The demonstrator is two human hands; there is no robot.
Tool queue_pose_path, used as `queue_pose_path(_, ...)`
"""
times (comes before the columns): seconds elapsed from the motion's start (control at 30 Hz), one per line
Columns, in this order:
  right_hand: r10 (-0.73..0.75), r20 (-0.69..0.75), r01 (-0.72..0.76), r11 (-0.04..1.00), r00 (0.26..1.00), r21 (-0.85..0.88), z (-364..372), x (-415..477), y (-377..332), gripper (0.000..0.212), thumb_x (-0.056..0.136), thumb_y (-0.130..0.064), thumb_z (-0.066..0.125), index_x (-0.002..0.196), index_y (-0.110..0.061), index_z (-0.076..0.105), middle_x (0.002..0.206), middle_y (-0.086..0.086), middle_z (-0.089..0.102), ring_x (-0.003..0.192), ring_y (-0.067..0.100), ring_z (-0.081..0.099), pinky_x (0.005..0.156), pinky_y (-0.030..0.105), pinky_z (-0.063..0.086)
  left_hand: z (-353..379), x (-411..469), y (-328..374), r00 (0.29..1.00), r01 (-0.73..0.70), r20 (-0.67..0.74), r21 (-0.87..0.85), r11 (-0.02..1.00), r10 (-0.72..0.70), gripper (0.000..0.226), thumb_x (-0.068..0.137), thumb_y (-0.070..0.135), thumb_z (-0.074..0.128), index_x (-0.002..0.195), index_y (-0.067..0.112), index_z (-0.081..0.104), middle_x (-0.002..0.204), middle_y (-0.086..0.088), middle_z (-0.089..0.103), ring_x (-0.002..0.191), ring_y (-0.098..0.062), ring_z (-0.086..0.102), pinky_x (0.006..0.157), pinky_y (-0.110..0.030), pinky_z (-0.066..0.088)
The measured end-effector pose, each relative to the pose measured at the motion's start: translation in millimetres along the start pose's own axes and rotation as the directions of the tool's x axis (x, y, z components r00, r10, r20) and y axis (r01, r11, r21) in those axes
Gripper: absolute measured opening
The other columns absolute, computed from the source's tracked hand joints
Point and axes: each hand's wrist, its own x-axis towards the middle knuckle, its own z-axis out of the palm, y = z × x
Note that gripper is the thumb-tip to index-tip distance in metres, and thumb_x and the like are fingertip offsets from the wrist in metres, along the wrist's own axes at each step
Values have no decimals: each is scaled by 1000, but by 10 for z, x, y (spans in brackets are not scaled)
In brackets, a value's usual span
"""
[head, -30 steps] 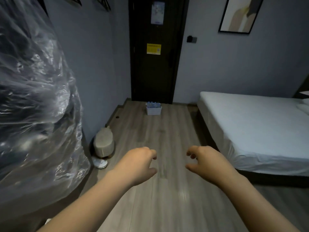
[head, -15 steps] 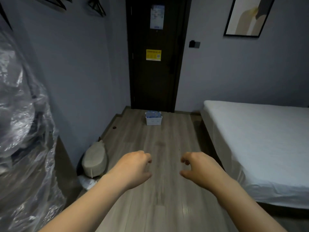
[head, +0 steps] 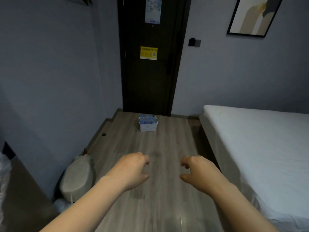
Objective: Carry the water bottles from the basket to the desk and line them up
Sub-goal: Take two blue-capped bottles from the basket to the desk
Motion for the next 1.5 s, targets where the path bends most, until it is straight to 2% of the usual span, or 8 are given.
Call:
queue_pose_path(0.37, 40, 69, -42, 999, 997, 16, -151, 1721, 73, 40, 87, -35, 63, 124, -22, 56, 114, -3, 63, 101, 13, 62, 89, 28, 53, -35, 1596, -849, 995, -20, 98, -11, 1000, 21, 38, 85, 39, 58, 119, 23, 56, 121, 1, 58, 113, -19, 55, 90, -28, 42)
queue_pose_path(0.57, 44, 105, -45, 999, 994, 14, -196, 2888, 311, 40, 87, -36, 62, 125, -23, 55, 119, -1, 62, 107, 16, 60, 92, 30, 51, -1, 2678, -1211, 994, -9, 109, -14, 1000, 11, 40, 87, 36, 57, 124, 22, 54, 126, -1, 56, 117, -20, 53, 95, -28, 43)
queue_pose_path(0.7, 53, 155, -58, 998, 987, 28, -334, 3692, 526, 42, 87, -36, 62, 127, -24, 53, 121, -1, 60, 107, 16, 60, 93, 32, 51, -48, 3415, -1379, 993, 10, 113, -8, 1000, -9, 38, 88, 35, 57, 123, 20, 54, 125, -1, 56, 115, -19, 54, 93, -26, 42)
queue_pose_path(0.87, 16, 149, -19, 1000, 989, 18, -538, 4544, 803, 40, 89, -36, 62, 126, -24, 52, 121, -2, 59, 106, 15, 59, 92, 29, 51, -114, 4300, -1609, 995, 60, 85, -23, 998, -58, 37, 87, 36, 58, 121, 22, 55, 123, 1, 57, 113, -18, 55, 90, -25, 41)
queue_pose_path(1.17, -6, 196, 4, 1000, 981, 10, -675, 6001, 1008, 40, 88, -36, 65, 124, -22, 55, 116, -2, 62, 101, 15, 61, 88, 28, 53, 15, 5612, -2215, 989, 94, 124, -59, 994, -86, 38, 84, 39, 60, 119, 25, 57, 118, 3, 59, 108, -17, 57, 89, -25, 43)
queue_pose_path(1.33, 20, 224, -26, 999, 974, 24, -618, 6837, 1028, 39, 87, -35, 65, 123, -23, 55, 116, -3, 61, 101, 12, 61, 87, 24, 52, 61, 6384, -2669, 988, 83, 133, -68, 994, -73, 36, 83, 40, 60, 116, 24, 58, 117, 3, 59, 107, -16, 57, 89, -27, 46)
queue_pose_path(1.5, 70, 254, -76, 997, 965, 15, -648, 7759, 897, 39, 88, -35, 64, 124, -23, 54, 117, -3, 60, 101, 12, 60, 89, 25, 52, -8, 7184, -3269, 987, 63, 151, -74, 995, -51, 35, 83, 40, 61, 113, 21, 58, 117, 1, 61, 106, -18, 58, 88, -28, 46)
